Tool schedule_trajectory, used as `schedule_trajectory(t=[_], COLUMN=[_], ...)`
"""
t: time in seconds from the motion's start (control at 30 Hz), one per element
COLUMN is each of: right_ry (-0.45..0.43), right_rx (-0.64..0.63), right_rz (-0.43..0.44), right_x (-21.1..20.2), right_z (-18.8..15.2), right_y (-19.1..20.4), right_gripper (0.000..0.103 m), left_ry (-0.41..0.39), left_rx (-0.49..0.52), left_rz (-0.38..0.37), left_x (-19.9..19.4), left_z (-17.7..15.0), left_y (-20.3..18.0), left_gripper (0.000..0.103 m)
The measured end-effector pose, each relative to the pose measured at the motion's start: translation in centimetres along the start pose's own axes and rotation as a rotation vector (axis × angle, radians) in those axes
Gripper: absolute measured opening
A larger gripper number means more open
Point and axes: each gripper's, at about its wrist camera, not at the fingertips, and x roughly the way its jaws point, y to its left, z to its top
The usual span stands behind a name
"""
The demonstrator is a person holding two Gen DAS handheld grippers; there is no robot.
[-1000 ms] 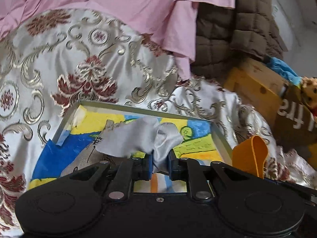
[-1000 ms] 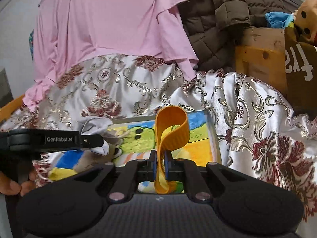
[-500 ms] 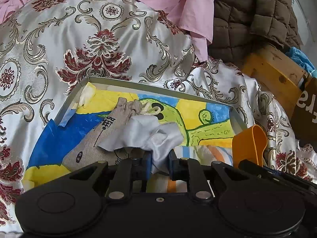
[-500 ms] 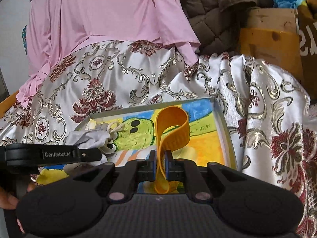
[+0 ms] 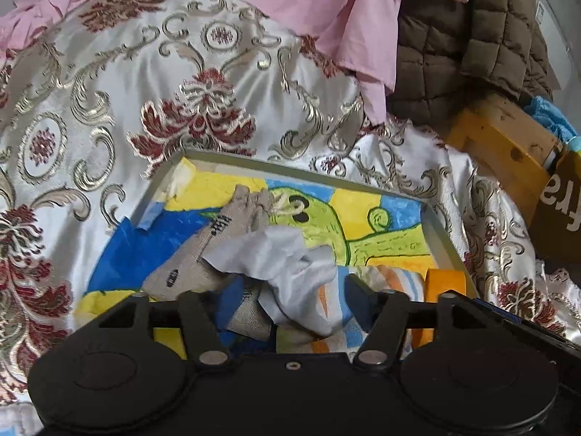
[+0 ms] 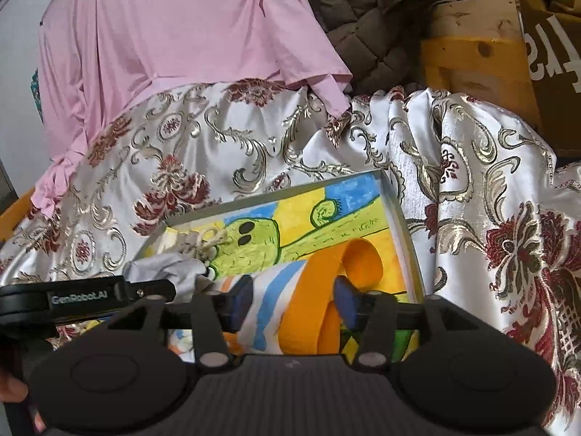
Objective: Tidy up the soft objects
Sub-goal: 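Open the left tool to drop the grey cloth while the right tool releases the orange strap into the tray, then withdraw both tools from the tray back toward the pile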
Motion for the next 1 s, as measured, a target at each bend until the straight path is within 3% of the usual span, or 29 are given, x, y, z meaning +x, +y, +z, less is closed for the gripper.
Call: schedule_trajectory(t=[0.17, 0.23, 0.47, 1.0], right_ry=[-0.054, -0.083, -0.14, -0.218], right_rx=[0.005, 0.009, 0.015, -0.116], right_rz=[0.01, 0.006, 0.018, -0.002], right_x=[-2.0, -2.9, -6.8, -15.8], right_z=[0.4, 0.6, 1.0, -3.2], right_y=[0.2, 0.3, 0.9, 5.7], right_gripper=[0.073, 0.077, 0.092, 0.102], left_ry=[-0.037, -0.052, -0.111, -0.203], left_rx=[0.006, -0.006, -0.005, 0.009], left_rz=[0.007, 0.006, -0.015, 0.005], left_x=[-2.3, -3.2, -7.2, -17.9], left_z=[0.1, 0.2, -0.5, -6.7], left_y=[-0.1, 0.1, 0.0, 2.1], left_gripper=[0.077, 0.086, 0.095, 0.102])
